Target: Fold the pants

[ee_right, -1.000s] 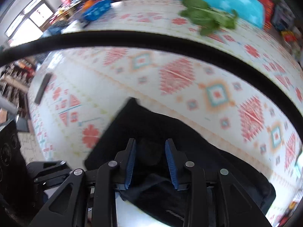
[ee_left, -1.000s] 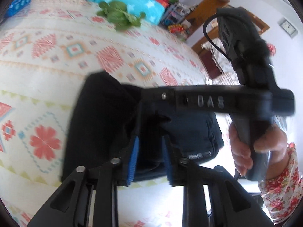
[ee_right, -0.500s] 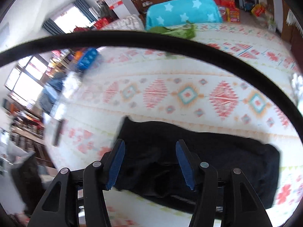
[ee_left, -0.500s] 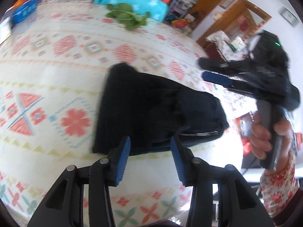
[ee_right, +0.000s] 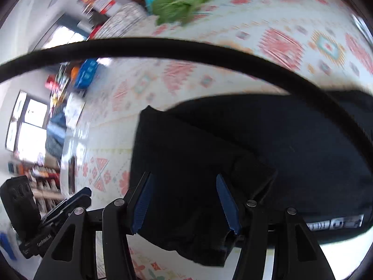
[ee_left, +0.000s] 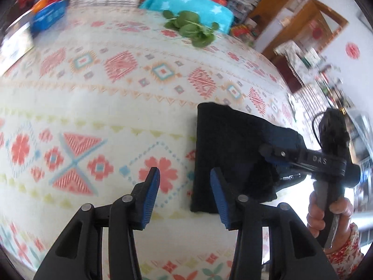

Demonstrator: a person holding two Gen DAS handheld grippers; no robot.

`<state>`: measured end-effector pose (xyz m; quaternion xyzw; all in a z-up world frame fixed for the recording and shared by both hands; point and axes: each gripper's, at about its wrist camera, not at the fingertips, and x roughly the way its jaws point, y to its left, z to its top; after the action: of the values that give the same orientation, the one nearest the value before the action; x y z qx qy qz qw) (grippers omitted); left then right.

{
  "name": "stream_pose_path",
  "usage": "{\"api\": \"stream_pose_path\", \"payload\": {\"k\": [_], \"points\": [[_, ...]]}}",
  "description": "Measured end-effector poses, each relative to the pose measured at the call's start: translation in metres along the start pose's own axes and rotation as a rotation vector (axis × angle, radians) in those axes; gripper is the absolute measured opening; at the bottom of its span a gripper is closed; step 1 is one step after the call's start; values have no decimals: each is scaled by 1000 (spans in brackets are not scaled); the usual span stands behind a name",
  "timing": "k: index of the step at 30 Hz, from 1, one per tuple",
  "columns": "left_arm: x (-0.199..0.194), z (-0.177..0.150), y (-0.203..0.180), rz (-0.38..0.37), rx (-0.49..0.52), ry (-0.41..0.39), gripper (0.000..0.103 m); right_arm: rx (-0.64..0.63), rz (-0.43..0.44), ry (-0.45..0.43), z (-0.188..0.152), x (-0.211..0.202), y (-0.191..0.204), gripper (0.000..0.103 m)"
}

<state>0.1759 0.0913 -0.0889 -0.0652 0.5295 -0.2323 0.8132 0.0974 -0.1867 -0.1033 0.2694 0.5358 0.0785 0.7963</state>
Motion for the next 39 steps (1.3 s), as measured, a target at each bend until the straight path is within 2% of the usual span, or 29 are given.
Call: {"api": "stream_pose_path", "payload": {"k": [2,3,5,11,13,17,20,22,24,26,28,30,31,34,37,39], "points": [[11,17,-10,-7,77,14,45,49,2,-39,-7,-10,-12,61],[14,24,-14,-12,111,15,45,52,-29,-65,-10,-16,-12,61],[29,44,-27,-35,189,32,49,40,-74,-113,-18,-27,-4,61],[81,85,-60,-82,311,97,49,-11,-84,-161,-39,-27,30,61],[101,91,-71,-61,362,121,49,-34,-99,-151,-49,-17,36,61],[126,85,-78,57,460,152,49,-76,-184,-125,-61,6,49,61],[129,80,-75,65,475,153,51,-86,-274,-139,-60,19,49,61],[130,78,-72,75,483,140,56,-73,-276,-145,-58,25,44,61],[132,77,-66,84,472,138,67,-81,-285,-169,-57,26,43,62],[136,81,-58,48,426,164,67,-88,-296,-162,-56,27,45,63],[131,87,-52,18,387,171,67,-64,-270,-153,-53,19,44,63],[118,91,-50,7,391,128,67,-11,-214,-219,-55,-5,41,63],[110,92,-50,10,400,109,67,7,-213,-250,-57,-19,38,63],[95,92,-47,7,407,83,67,12,-344,-310,-62,-47,32,64],[86,87,-45,11,405,75,67,4,-469,-292,-54,-47,25,64],[82,81,-46,19,418,63,67,19,-520,-287,-44,-39,21,63]]}}
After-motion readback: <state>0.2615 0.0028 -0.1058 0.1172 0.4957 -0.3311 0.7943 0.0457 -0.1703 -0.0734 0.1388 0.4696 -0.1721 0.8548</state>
